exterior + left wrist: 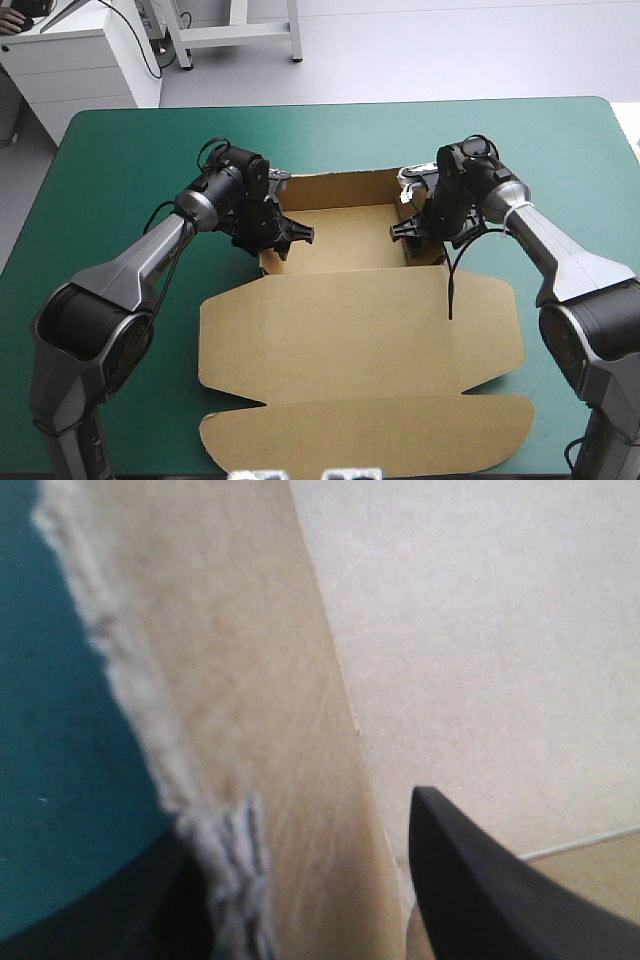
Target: Fold the box
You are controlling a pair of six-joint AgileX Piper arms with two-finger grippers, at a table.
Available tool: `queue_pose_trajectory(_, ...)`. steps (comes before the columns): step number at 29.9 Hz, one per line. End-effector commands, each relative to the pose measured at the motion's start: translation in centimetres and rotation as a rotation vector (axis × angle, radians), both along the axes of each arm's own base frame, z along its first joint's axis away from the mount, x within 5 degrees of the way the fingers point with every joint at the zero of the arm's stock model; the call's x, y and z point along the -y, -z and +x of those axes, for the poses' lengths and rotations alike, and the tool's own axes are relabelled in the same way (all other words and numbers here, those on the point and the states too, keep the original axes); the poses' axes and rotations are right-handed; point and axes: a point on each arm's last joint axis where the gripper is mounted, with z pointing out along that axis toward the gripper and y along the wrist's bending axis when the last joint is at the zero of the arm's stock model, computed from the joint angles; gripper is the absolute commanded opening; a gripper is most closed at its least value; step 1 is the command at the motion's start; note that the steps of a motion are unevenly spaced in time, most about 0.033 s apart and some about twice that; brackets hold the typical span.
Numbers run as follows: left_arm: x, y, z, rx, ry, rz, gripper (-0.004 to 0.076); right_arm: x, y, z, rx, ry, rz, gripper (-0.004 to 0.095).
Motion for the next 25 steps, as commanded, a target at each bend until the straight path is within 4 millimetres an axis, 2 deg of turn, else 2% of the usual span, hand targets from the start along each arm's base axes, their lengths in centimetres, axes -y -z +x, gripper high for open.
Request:
queue_pose_trajectory(1,-0.6,-3.4,-1.0,0.042,0.008,-0.002,0.0414,0.3,-3.2,0.1,0.128,0.000,0.025,0.0721)
queue_pose_trajectory(4,-0.6,-4.5,-0.7,0.082,0.008,-0.010,0.0414,0.2,-4.6,0.6,0.179,0.003,0.041,0.0721)
queue_pose_trajectory(7,-0.6,-6.6,-0.2,0.160,0.008,-0.019,0.0414,0.1,-6.4,0.9,0.228,0.003,0.056,0.0721)
queue_pose_trajectory(12,-0.5,-11.9,0.2,0.328,0.003,-0.093,0.0414,0.1,-9.9,0.9,0.296,0.003,0.071,0.0721)
queue_pose_trajectory(15,-0.6,-15.6,-0.9,0.414,0.003,-0.184,0.0406,0.5,-11.5,0.7,0.325,0.012,0.050,0.0721)
queue_pose_trajectory(17,-0.8,-18.1,-2.3,0.451,0.010,-0.266,0.0385,0.6,-12.1,0.5,0.342,0.024,0.050,0.0721)
queue_pose_trajectory(19,-1.3,-19.9,-3.8,0.486,0.032,-0.313,0.0323,0.6,-12.4,0.2,0.344,0.027,0.070,0.0721)
queue_pose_trajectory(21,-1.9,-21.5,-5.3,0.527,0.074,-0.331,0.0205,0.4,-12.8,-0.1,0.346,0.026,0.096,0.0721)
queue_pose_trajectory(23,-2.8,-22.8,-7.0,0.561,0.079,-0.342,0.0036,0.4,-13.1,-0.3,0.349,0.025,0.110,0.0721)
queue_pose_trajectory(24,-3.1,-23.0,-7.6,0.567,0.088,-0.337,-0.0005,0.4,-13.2,-0.5,0.352,0.025,0.116,0.0721)
queue_pose_trajectory(25,-3.5,-23.3,-8.3,0.572,0.095,-0.338,-0.0005,0.4,-13.4,-0.6,0.353,0.024,0.125,0.0721)
